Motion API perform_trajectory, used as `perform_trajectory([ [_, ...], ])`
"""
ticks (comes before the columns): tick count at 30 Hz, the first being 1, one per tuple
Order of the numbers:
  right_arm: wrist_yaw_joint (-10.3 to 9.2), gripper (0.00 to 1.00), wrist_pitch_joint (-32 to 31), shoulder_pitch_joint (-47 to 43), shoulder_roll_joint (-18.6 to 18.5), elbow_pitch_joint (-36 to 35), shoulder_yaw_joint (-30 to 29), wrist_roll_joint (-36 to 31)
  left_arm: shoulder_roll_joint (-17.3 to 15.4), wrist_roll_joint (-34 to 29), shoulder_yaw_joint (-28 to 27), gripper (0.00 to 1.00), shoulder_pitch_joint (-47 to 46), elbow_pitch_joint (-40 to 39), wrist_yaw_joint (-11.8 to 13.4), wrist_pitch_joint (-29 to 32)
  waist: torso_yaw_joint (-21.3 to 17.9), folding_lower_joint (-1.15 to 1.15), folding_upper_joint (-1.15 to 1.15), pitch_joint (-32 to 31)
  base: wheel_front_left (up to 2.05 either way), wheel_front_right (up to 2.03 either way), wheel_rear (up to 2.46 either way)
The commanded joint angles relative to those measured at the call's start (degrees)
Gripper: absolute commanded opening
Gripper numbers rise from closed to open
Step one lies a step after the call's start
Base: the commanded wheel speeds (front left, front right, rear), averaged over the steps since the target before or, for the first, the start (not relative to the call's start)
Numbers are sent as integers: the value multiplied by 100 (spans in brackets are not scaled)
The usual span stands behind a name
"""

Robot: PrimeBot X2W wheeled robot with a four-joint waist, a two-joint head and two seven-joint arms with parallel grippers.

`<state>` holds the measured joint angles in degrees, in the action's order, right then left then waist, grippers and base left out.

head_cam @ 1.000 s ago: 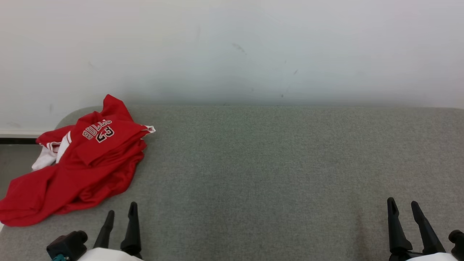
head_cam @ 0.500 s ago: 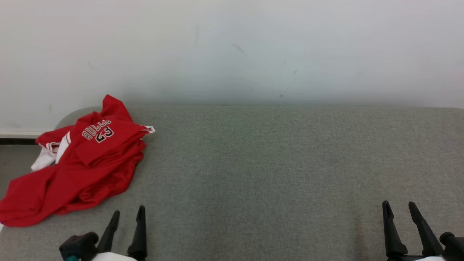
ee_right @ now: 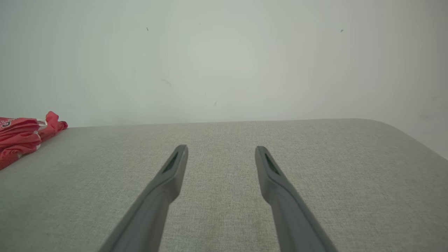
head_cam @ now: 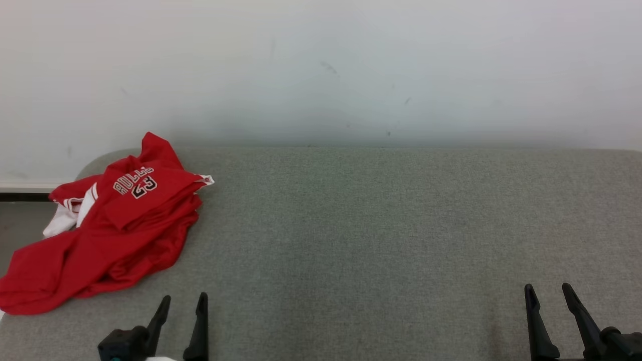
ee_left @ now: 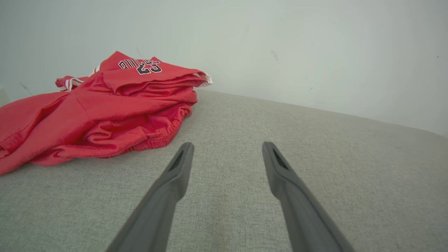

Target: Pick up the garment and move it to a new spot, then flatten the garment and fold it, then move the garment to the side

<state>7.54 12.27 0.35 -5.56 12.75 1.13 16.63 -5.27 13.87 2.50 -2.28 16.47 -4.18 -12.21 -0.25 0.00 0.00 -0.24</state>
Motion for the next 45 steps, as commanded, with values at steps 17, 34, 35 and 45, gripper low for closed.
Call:
perform_trajectory([
  [17, -9, 100, 224, -135, 75, 99, -53, -491, -34, -778, -82, 100, 19, 207, -56, -230, 7, 0, 0, -19, 0, 0, 0],
  [34, -10, 100, 299, -165, 64, 129, -31, -619, 8, -1043, -169, 100, 37, 265, -119, -297, -22, 0, 0, -13, 0, 0, 0],
  [35, -10, 100, 299, -162, 63, 133, -34, -612, 11, -1042, -174, 100, 34, 270, -123, -297, -22, 0, 0, -12, 0, 0, 0],
  [45, -10, 100, 299, -167, 57, 122, -4, -557, 50, -1047, -204, 100, -2, 319, -153, -297, 85, 0, 0, -39, 0, 0, 0],
])
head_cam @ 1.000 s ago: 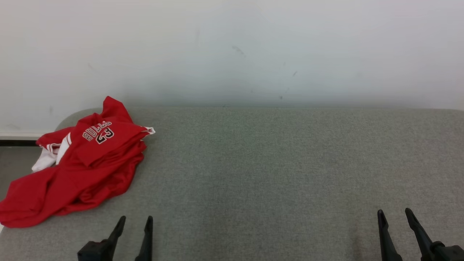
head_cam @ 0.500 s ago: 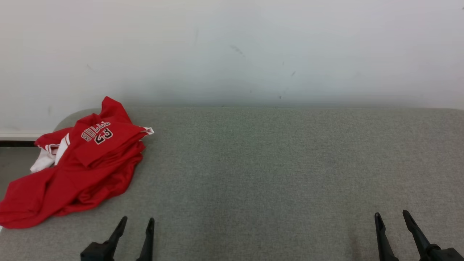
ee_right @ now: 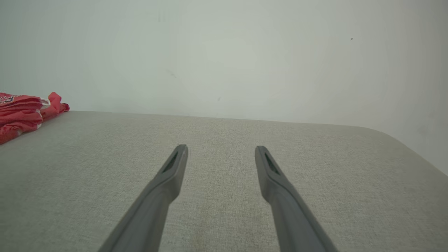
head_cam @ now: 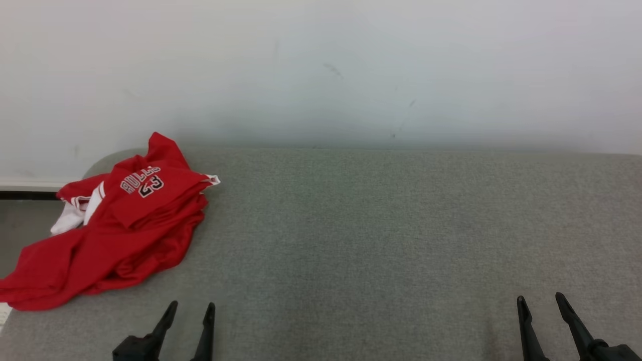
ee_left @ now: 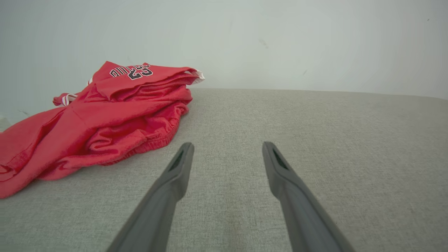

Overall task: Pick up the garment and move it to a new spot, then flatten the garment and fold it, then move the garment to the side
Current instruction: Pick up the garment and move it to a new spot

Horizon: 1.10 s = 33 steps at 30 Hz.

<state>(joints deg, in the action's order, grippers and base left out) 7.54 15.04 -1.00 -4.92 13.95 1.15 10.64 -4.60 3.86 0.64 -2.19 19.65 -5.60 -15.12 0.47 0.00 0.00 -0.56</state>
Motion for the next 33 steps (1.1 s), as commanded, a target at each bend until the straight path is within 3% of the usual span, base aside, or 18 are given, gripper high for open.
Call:
perform_trajectory([
  [1, -10, 100, 22, -42, -9, -1, 4, 54, -13, -49, -17, 100, -11, 3, -16, -6, 59, 0, 0, -15, 0, 0, 0],
  [20, -10, 100, 14, -20, 48, 181, 360, 152, -95, -13, -142, 100, 346, 30, 45, -5, 2078, 0, 0, -223, 0, 0, 0],
  [26, -10, 100, 13, 78, 74, 222, 475, 135, -75, 21, -164, 100, 437, -76, 41, -5, 2258, 0, 0, -148, 0, 0, 0],
  [33, -10, 100, 13, 269, -53, 140, 531, 62, -73, 154, -194, 100, 9, -88, -28, -5, 2112, 0, 0, 284, 0, 0, 0],
])
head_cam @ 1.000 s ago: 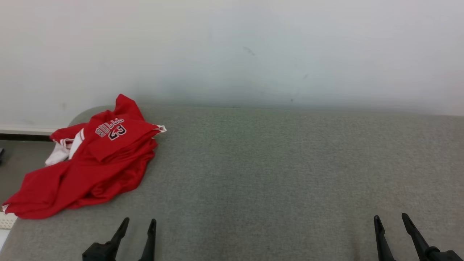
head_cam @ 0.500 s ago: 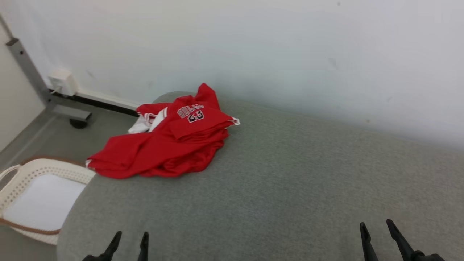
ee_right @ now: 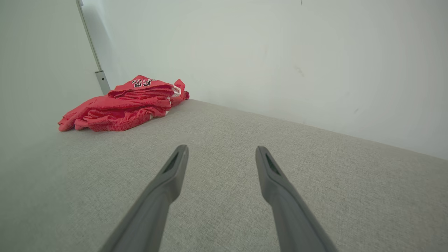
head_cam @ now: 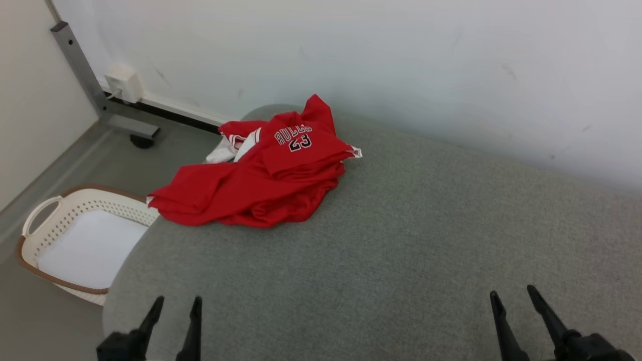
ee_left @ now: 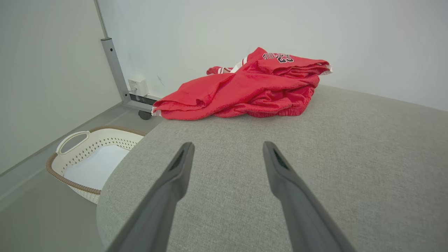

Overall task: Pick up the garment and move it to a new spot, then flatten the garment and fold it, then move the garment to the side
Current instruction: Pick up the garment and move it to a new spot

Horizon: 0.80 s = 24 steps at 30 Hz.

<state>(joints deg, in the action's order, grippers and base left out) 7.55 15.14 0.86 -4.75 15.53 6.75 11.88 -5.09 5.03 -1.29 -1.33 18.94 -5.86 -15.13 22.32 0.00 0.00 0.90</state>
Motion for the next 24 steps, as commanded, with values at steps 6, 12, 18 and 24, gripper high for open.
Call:
perform_trajectory([
  [6, -12, 100, 2, 503, -406, -172, -56, -133, -262, 185, 60, 100, -1271, 230, -97, -4, -300, 0, 0, 974, 0, 0, 0],
  [12, -11, 100, 2, 916, -853, -396, -213, -253, -579, 331, 326, 100, -2951, 731, -152, 165, -405, 0, 0, 1918, 0, 0, 0],
  [18, -12, 100, -19, 1043, -1367, -643, -334, -358, -721, 691, 883, 100, -4454, 1507, -160, 427, -425, 0, 0, 2651, 0, 0, 0],
  [24, -19, 100, -252, 973, -1698, -921, -453, -378, -841, 1255, 1445, 100, -5450, 2475, -153, 841, -544, 0, 0, 3051, 0, 0, 0],
])
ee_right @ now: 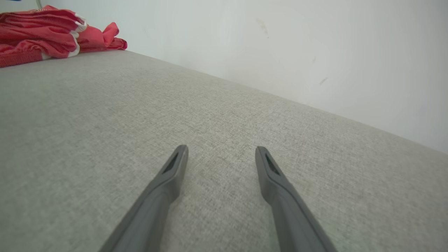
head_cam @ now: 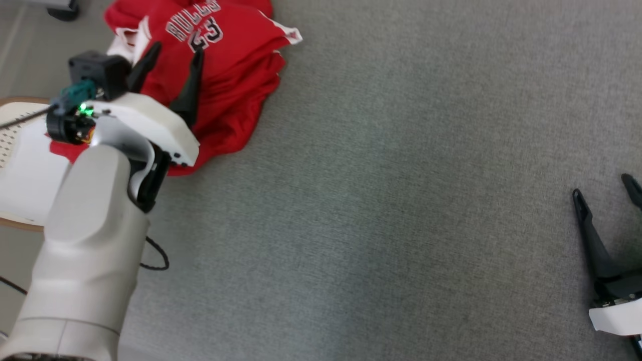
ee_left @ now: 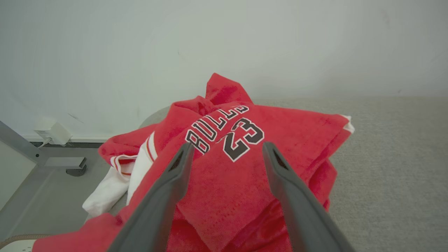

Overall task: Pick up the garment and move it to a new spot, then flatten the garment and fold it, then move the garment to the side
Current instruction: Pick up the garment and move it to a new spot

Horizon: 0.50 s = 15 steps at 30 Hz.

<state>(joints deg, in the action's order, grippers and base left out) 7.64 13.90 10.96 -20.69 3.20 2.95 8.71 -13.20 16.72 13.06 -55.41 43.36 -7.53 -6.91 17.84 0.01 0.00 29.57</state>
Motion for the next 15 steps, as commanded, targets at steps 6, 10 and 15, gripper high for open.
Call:
perform_trajectory([
  [6, -30, 100, -305, -129, -133, 39, -112, -92, -154, 474, 513, 100, -619, 861, 13, 505, -249, -1, 0, 430, 0, 0, 0],
  [10, -30, 100, -313, -215, -94, -10, -158, -101, -181, 618, 673, 0, -771, 1144, 12, 498, -293, -1, 0, 460, 0, 0, 0],
  [15, -30, 100, -221, -352, 58, 91, -181, -119, -314, 802, 756, 0, -946, 1458, 13, 258, -325, -1, 0, 255, 0, 0, 0],
])
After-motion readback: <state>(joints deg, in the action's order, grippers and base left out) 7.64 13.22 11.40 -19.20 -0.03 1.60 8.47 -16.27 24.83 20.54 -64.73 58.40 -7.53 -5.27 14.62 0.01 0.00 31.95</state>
